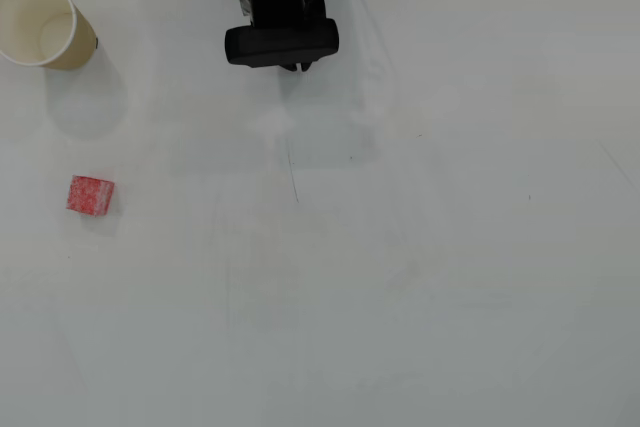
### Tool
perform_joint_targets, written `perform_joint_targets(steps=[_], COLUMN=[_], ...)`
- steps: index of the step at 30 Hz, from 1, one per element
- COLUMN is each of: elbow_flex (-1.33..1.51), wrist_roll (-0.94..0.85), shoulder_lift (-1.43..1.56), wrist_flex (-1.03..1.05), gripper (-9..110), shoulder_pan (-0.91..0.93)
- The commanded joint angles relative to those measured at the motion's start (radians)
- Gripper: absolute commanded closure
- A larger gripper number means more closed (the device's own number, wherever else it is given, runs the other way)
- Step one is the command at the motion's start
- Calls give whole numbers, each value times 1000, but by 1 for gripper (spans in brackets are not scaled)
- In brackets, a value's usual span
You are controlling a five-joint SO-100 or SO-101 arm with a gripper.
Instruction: Pick up the cube and drop it in the cup.
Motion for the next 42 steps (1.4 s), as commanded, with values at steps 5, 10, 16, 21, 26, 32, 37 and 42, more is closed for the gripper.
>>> perform_joint_targets(steps=[5,10,16,21,26,32,37,42], elbow_flex=[34,34,34,34,34,34,34,34], wrist_roll=[8,8,8,8,8,8,8,2], shoulder_lift=[31,31,31,31,31,31,31,31], wrist_flex=[-9,-9,-9,-9,-9,-9,-9,-67], gripper=[102,102,102,102,102,102,102,102], shoulder_pan=[-8,-8,-8,-8,-8,-8,-8,-14])
